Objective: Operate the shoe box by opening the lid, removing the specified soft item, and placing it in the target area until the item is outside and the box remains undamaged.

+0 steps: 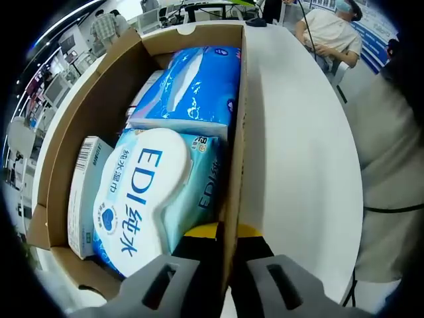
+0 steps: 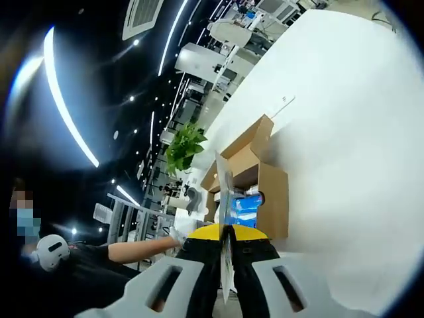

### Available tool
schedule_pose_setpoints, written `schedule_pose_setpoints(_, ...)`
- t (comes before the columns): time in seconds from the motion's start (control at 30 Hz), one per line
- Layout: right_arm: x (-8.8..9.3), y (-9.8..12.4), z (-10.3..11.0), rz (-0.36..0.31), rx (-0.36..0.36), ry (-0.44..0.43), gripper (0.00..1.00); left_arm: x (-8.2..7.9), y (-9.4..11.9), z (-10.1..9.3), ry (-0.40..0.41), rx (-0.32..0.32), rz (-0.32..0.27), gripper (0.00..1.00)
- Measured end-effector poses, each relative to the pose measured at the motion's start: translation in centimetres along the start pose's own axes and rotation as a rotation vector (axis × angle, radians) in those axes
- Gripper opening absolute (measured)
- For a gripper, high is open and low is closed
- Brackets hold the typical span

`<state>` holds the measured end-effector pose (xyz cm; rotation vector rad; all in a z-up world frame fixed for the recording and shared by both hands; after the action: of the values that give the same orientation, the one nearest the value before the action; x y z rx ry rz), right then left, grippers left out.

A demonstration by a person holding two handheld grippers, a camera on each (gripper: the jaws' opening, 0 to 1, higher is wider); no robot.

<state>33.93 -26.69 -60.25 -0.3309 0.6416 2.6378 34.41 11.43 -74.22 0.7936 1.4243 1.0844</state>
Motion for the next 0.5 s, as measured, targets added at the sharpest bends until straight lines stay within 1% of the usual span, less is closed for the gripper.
schedule_pose_setpoints(0.1, -0.2, 1.0, -0.4, 0.020, 0.037, 0.014, 0.00, 0.0, 0.0, 0.1, 0.000, 0.000, -0.002, 0.01)
schedule_pose_setpoints(0.17, 0.0, 1.3, -0.1, 0.020, 0.059, 0.028, 0.00, 0.0, 0.0, 0.1, 0.001, 0.001, -0.004, 0.01)
schedule_pose_setpoints(0.23, 0.2, 1.6, 0.2, 0.021, 0.064, 0.031, 0.00, 0.0, 0.0, 0.1, 0.001, 0.003, -0.005, 0.01)
schedule_pose_setpoints(0.43, 0.9, 1.0, 0.5, 0.047, 0.100, 0.044, 0.00, 0.1, 0.0, 0.1, 0.001, 0.006, -0.010, 0.01)
schedule_pose_setpoints(0.5, 1.1, 0.7, 0.3, 0.074, 0.117, 0.060, 0.00, 0.1, 0.0, 0.1, 0.001, 0.007, -0.011, 0.01)
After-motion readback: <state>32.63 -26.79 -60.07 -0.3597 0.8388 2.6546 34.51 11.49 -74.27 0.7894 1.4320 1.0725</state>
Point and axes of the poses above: the point that each gripper's makers call its tool centre point, and the gripper's own axes: y roughly backward along the fingers, z roughly to its left, x roughly out of its underside, the point moved 8 cm from there along y, roughly backward along the fingers, and after that the axes turned 1 degree about -y, right-handed, at the moved point
